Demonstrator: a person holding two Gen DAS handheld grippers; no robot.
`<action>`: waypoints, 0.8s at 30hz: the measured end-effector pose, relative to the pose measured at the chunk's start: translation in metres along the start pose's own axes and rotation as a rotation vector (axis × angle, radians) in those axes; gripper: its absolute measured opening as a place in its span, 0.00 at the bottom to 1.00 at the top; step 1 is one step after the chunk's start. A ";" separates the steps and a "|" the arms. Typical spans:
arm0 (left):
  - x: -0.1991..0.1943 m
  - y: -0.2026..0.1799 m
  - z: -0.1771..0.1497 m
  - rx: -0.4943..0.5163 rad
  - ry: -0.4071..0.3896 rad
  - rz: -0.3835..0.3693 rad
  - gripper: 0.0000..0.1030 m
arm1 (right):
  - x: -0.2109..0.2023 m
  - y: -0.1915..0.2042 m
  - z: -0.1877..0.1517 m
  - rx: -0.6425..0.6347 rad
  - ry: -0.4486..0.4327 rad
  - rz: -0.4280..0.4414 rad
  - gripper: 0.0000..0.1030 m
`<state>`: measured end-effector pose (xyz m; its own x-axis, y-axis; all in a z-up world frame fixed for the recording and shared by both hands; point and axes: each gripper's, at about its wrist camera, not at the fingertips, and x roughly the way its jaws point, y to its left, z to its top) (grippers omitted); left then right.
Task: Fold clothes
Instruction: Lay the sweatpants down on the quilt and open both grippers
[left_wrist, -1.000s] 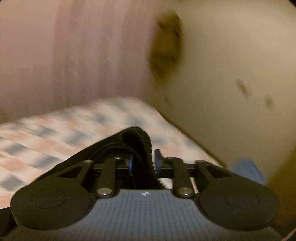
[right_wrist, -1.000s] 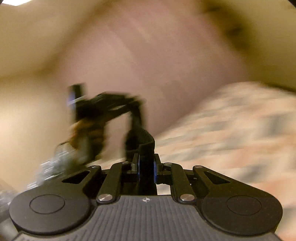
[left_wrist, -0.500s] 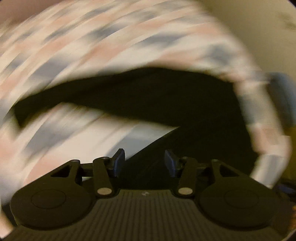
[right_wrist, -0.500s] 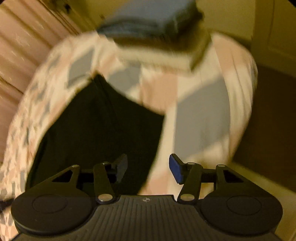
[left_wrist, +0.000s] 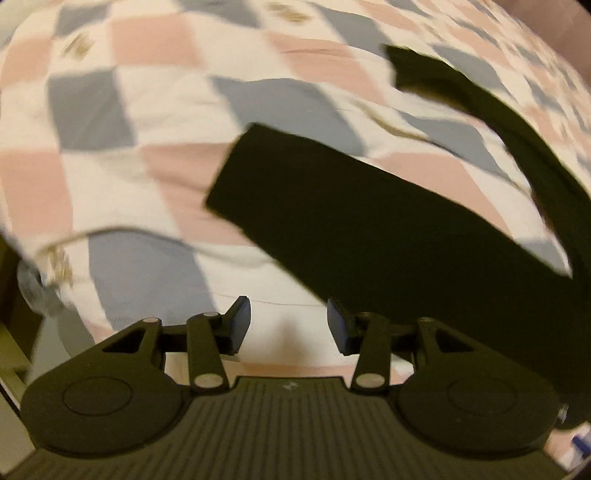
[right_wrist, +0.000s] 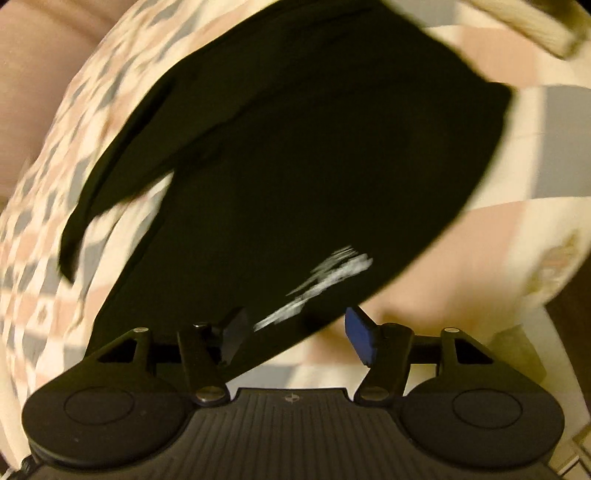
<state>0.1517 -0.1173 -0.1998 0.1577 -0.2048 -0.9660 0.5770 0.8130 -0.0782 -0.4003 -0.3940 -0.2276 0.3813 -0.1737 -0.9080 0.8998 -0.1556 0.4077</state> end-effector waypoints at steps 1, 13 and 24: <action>0.003 0.012 0.003 -0.039 -0.009 -0.022 0.39 | 0.001 0.011 -0.006 -0.032 0.010 0.000 0.65; 0.128 0.060 0.052 -0.319 0.120 -0.204 0.42 | -0.025 0.030 -0.112 -0.023 -0.016 -0.168 0.72; 0.090 0.037 0.060 0.005 -0.025 -0.129 0.05 | -0.039 0.004 -0.154 0.173 -0.106 -0.173 0.75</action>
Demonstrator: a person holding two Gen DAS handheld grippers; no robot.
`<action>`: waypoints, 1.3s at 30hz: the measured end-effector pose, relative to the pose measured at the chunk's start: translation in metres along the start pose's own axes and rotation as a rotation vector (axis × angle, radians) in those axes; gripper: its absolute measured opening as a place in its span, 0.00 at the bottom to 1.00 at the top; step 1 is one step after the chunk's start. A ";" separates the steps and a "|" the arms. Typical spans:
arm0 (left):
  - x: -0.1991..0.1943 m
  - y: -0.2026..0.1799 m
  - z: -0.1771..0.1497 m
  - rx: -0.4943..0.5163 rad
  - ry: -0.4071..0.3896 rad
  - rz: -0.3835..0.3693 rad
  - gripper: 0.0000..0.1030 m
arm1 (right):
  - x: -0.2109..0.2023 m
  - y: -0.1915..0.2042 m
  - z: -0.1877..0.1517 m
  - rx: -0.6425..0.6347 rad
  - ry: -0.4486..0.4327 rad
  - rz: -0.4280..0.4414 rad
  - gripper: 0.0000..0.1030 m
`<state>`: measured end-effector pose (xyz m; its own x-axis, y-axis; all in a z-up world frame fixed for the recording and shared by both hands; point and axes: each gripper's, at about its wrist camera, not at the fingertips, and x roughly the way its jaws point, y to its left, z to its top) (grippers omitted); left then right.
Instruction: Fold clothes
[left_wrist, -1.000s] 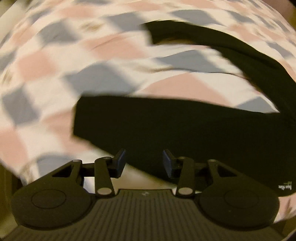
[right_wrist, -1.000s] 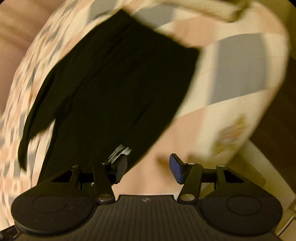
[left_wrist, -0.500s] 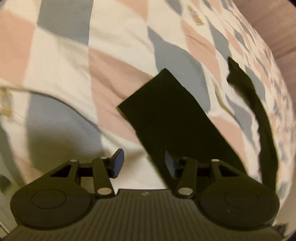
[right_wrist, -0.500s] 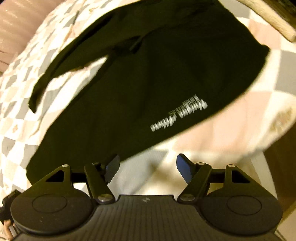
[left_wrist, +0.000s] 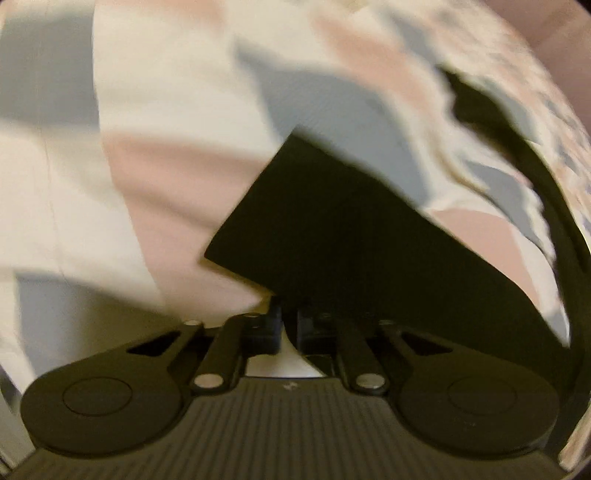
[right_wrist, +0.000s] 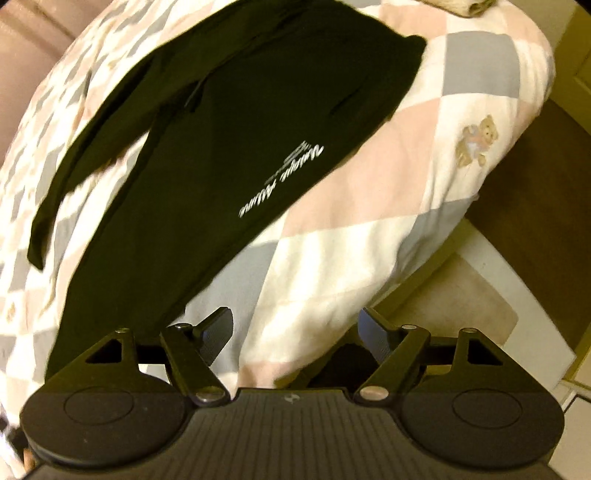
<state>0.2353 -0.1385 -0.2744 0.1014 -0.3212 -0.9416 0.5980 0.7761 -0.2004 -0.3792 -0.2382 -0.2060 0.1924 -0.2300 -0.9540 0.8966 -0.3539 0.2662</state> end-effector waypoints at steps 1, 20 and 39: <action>-0.011 -0.002 -0.004 0.060 -0.029 0.005 0.06 | 0.000 -0.002 0.004 0.005 -0.009 0.003 0.75; -0.062 -0.175 -0.084 0.086 0.027 0.241 0.31 | 0.076 -0.147 0.256 0.205 -0.129 0.147 0.52; -0.004 -0.294 -0.048 0.302 0.047 0.075 0.33 | 0.105 -0.131 0.291 0.040 -0.051 -0.210 0.88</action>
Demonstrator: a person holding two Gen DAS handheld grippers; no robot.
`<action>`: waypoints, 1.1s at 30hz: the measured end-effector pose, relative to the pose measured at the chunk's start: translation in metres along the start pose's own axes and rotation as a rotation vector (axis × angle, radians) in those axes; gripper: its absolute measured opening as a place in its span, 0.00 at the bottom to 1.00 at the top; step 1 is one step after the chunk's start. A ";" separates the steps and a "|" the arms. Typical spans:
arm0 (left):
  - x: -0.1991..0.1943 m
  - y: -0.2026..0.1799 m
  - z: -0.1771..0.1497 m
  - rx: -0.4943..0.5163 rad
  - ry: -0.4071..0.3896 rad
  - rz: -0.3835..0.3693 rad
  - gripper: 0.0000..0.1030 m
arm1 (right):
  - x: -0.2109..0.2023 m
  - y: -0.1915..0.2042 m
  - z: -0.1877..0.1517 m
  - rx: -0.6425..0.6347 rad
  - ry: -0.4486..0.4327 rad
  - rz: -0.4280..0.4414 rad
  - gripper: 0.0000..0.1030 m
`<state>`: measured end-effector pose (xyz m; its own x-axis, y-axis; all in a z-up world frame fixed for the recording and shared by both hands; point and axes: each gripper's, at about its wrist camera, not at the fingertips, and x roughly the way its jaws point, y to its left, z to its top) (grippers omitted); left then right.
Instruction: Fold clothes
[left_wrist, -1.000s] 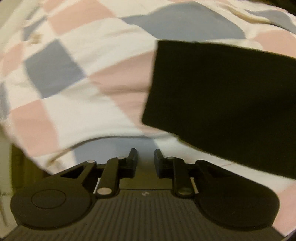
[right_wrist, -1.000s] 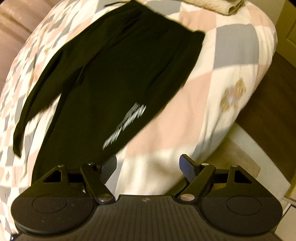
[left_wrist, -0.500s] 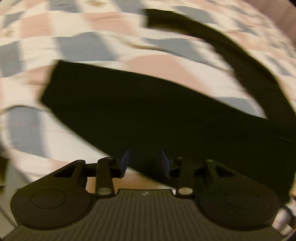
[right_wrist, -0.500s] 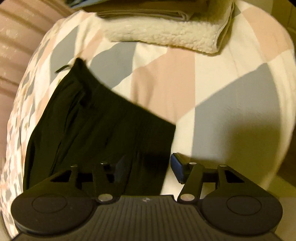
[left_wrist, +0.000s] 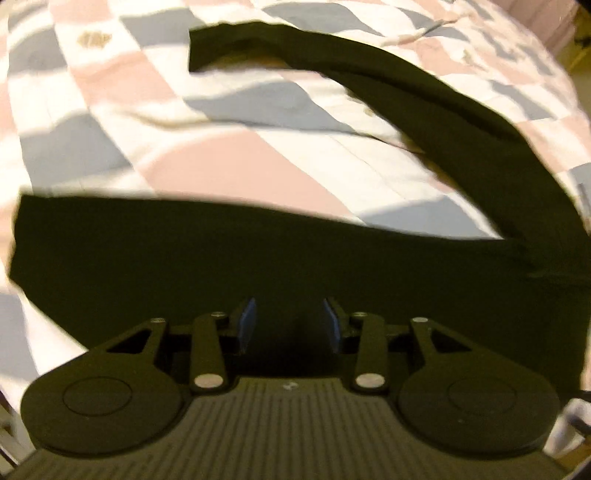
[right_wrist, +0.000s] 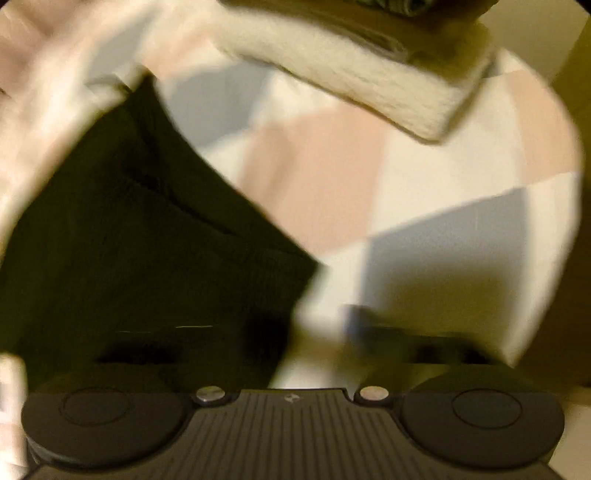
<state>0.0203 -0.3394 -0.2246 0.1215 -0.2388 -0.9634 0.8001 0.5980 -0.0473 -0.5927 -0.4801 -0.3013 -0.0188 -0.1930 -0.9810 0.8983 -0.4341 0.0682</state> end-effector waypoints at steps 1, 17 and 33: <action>0.004 0.002 0.009 0.028 -0.018 0.028 0.33 | -0.007 0.004 0.000 0.002 -0.039 -0.057 0.85; 0.130 0.002 0.139 0.974 -0.373 0.435 0.36 | -0.023 0.276 -0.069 -0.458 -0.145 0.193 0.83; 0.090 0.073 0.381 0.131 -0.455 0.184 0.42 | -0.019 0.318 -0.092 -0.411 0.010 0.208 0.87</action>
<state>0.3132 -0.6092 -0.2138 0.4880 -0.4649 -0.7387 0.8046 0.5676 0.1743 -0.2660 -0.5341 -0.2774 0.1826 -0.2294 -0.9560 0.9821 -0.0021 0.1881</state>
